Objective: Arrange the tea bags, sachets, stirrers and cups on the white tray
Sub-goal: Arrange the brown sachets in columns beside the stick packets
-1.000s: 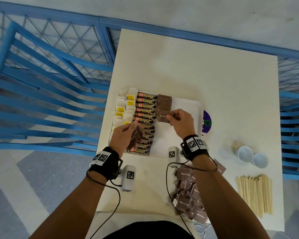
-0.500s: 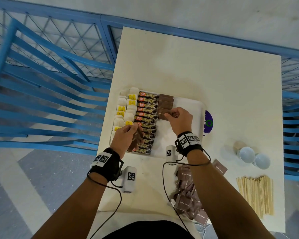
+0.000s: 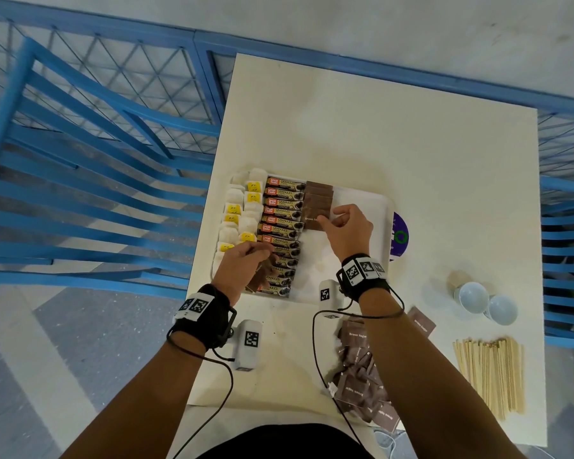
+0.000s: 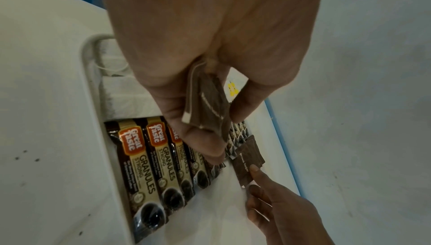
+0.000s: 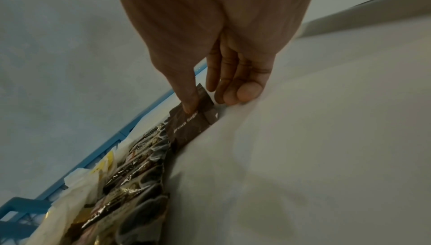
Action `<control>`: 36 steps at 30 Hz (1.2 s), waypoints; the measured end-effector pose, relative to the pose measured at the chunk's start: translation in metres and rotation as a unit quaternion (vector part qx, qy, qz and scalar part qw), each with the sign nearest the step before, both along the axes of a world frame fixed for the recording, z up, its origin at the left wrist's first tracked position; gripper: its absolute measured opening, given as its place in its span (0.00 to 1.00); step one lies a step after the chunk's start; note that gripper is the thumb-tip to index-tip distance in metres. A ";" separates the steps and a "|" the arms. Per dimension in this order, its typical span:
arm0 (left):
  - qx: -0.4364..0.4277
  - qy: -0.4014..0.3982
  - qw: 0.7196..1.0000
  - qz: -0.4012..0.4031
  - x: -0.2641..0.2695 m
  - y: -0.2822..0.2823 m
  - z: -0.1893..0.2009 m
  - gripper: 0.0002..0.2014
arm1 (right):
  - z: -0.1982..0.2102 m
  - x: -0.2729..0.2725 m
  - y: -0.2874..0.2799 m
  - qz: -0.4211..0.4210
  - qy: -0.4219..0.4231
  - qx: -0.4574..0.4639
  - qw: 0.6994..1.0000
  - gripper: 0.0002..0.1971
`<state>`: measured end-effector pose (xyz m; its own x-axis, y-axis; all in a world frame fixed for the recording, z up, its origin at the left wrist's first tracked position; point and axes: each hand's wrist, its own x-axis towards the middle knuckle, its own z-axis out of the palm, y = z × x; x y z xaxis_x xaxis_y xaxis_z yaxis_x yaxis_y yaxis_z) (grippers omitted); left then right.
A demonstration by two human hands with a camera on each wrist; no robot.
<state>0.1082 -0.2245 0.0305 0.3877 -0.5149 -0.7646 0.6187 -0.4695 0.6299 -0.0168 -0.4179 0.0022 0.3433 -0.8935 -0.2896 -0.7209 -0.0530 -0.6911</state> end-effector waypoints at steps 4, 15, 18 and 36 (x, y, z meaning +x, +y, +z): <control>-0.032 -0.014 0.998 -0.044 -0.002 -0.002 0.002 0.17 | 0.005 -0.006 0.008 -0.012 -0.007 -0.017 1.000 0.07; -0.070 -0.045 0.996 -0.017 -0.006 -0.005 -0.003 0.19 | 0.019 -0.004 0.056 0.224 -0.054 0.069 0.971 0.05; -0.065 -0.042 0.997 -0.023 -0.005 -0.004 -0.003 0.17 | 0.019 -0.003 0.053 0.216 -0.053 0.062 0.973 0.04; 0.002 -0.081 0.997 0.013 -0.007 -0.009 0.001 0.08 | 0.024 -0.004 0.049 0.202 -0.075 0.104 0.971 0.04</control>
<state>0.1008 -0.2335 0.0319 0.5192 -0.4992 -0.6936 0.5217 -0.4577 0.7200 -0.0210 -0.3693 0.0257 0.7057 -0.6046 -0.3693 -0.5605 -0.1576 -0.8130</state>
